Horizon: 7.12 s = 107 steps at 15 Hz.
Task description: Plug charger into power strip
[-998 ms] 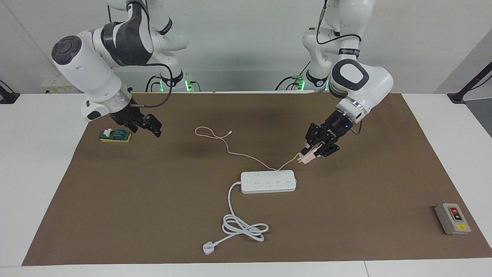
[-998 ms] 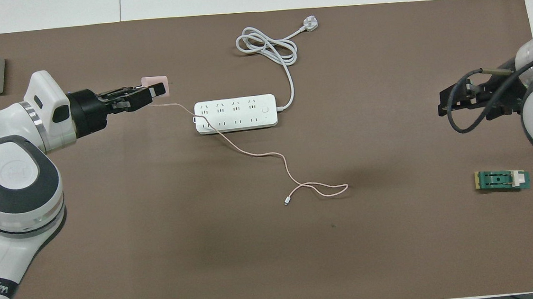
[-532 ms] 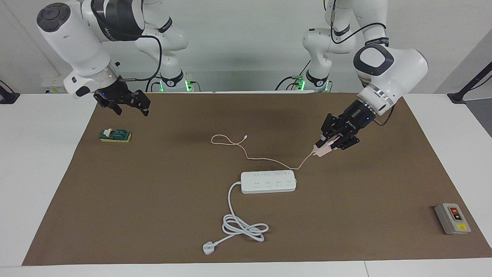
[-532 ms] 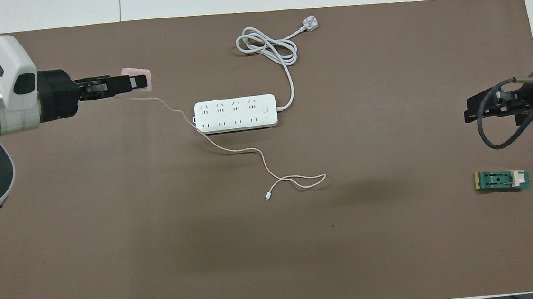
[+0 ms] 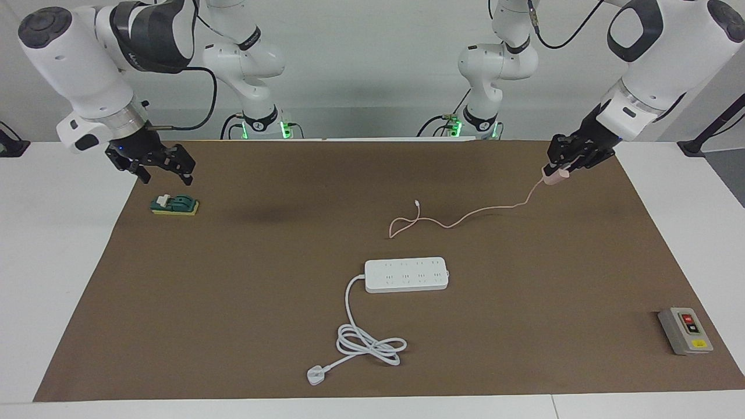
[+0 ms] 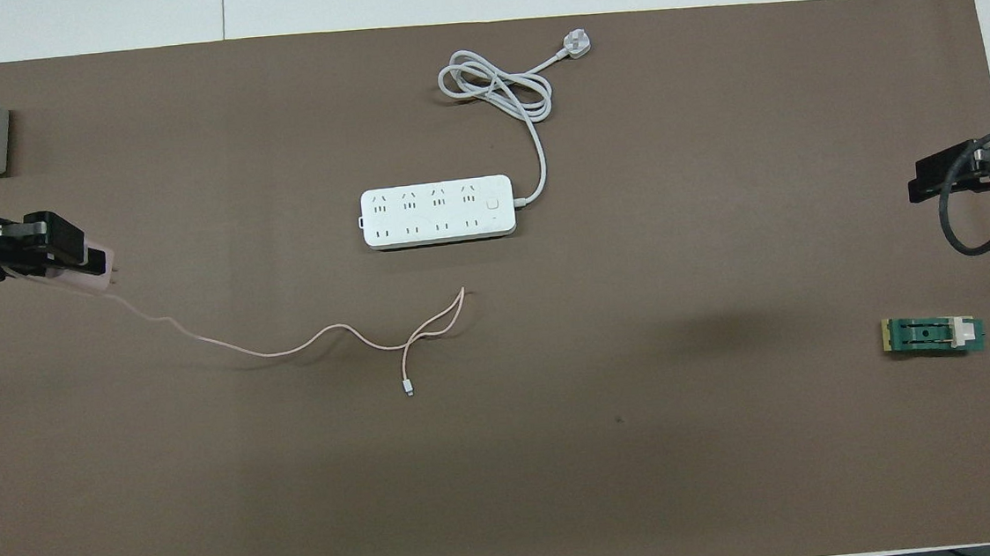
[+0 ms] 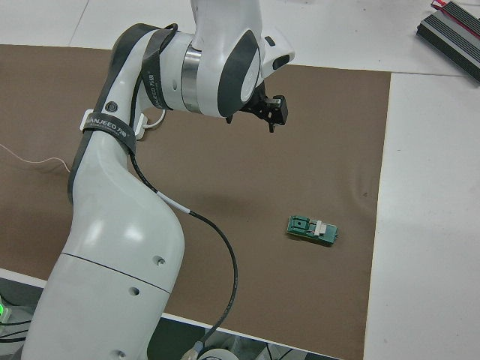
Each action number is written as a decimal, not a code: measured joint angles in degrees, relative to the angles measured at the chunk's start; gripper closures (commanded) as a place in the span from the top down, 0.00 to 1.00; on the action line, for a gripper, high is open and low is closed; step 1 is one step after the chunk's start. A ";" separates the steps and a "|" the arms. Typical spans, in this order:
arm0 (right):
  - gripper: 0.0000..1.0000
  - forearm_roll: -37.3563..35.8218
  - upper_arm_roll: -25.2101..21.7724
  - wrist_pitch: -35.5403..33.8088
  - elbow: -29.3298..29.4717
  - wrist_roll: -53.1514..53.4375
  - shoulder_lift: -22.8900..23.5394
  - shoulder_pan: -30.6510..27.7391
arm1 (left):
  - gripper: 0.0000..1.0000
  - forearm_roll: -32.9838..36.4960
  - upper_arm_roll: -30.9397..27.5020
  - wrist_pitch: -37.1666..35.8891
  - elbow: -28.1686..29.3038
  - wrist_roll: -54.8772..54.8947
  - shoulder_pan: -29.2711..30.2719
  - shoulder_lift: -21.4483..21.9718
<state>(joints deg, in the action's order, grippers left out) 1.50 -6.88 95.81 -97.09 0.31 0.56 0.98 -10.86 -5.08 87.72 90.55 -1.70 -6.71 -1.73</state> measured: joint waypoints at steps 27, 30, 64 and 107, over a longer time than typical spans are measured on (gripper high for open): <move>1.00 0.00 -0.28 -0.01 -0.02 0.00 -0.30 0.13 | 0.00 8.78 -0.19 9.90 4.20 -34.25 6.55 2.44; 1.00 0.00 -0.28 -0.01 -0.02 0.00 -0.30 0.13 | 0.00 11.34 -0.23 12.70 7.93 -35.01 7.53 3.82; 1.00 0.00 -0.28 -0.01 -0.02 0.00 -0.30 0.13 | 0.00 17.20 2.31 19.09 14.70 -101.28 -13.05 -1.67; 1.00 0.00 -0.29 -0.01 -0.02 0.00 -0.30 0.13 | 0.00 13.48 1.79 14.14 -16.76 -111.18 -24.60 -35.59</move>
<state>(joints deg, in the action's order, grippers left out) 1.50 -7.16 95.80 -97.11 0.31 0.26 1.11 2.62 -3.28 101.86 73.79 -112.88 -31.31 -37.32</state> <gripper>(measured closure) 0.000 0.661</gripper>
